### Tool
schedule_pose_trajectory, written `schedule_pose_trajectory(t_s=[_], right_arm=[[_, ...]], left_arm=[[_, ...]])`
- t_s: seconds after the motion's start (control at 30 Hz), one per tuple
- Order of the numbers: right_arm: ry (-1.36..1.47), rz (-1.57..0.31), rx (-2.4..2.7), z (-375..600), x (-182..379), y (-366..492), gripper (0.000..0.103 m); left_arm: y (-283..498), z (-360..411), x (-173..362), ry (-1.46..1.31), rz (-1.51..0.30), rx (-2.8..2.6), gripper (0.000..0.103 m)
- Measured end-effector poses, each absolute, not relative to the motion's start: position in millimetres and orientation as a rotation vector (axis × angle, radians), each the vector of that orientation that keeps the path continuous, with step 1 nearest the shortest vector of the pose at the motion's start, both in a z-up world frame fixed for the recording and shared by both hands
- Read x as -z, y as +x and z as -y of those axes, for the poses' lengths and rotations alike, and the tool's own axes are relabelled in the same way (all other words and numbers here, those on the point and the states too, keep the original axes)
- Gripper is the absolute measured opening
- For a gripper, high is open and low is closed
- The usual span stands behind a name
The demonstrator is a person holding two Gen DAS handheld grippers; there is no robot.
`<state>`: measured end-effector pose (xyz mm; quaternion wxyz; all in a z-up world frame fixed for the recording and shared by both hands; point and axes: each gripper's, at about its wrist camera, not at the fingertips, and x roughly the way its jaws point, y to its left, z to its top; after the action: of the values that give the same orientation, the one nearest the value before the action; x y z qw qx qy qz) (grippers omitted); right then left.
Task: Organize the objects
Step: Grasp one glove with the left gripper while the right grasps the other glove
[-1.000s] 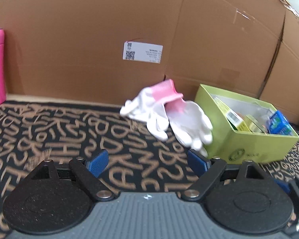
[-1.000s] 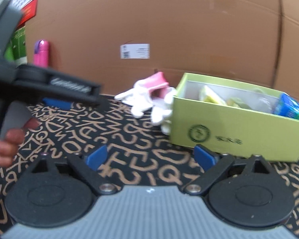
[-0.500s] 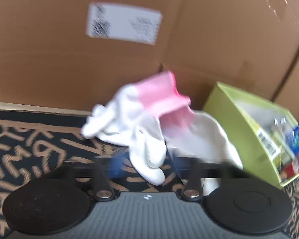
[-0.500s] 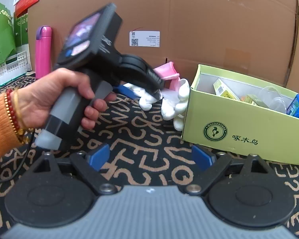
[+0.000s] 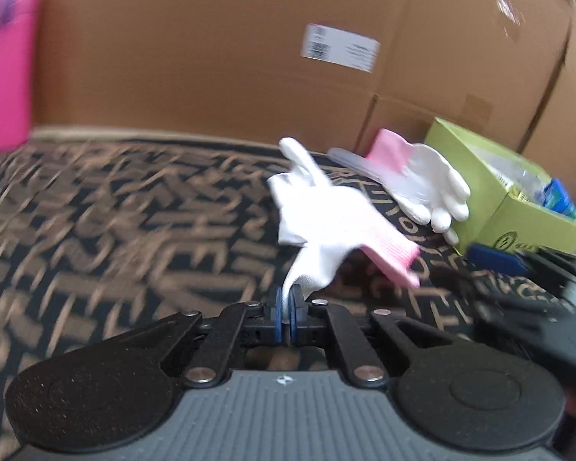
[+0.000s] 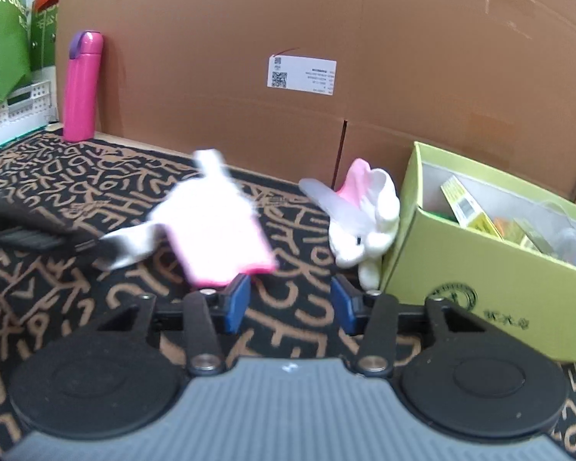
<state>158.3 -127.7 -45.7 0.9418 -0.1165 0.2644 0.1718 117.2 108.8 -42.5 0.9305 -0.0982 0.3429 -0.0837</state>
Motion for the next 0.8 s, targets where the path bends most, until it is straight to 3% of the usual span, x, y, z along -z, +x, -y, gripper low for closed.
schedule_pose_trajectory(t_s=[0.13, 0.23, 0.4, 0.53, 0.57, 0.63, 0.8], right_arm=[[-0.281, -0.524, -0.296, 117, 51, 170, 0.044], [-0.349, -0.505, -0.23, 108, 55, 174, 0.044], [-0.384, -0.525, -0.126, 107, 62, 189, 0.041], [-0.399, -0.545, -0.106, 103, 64, 197, 0.038], [-0.404, -0.545, -0.107, 100, 65, 198, 0.036], [-0.399, -0.559, -0.112, 98, 66, 204, 0.009], [-0.307, -0.498, -0.26, 108, 51, 182, 0.007]], left_arm=[[96, -122, 42, -0.251, -0.677, 0.156, 0.007], [95, -120, 41, -0.262, -0.664, 0.191, 0.017], [96, -116, 43, -0.246, -0.639, 0.198, 0.046], [94, -121, 48, -0.272, -0.642, 0.208, 0.051], [94, -121, 48, -0.273, -0.641, 0.21, 0.051], [93, -121, 47, -0.278, -0.641, 0.214, 0.053], [90, -123, 48, -0.268, -0.64, 0.216, 0.055]])
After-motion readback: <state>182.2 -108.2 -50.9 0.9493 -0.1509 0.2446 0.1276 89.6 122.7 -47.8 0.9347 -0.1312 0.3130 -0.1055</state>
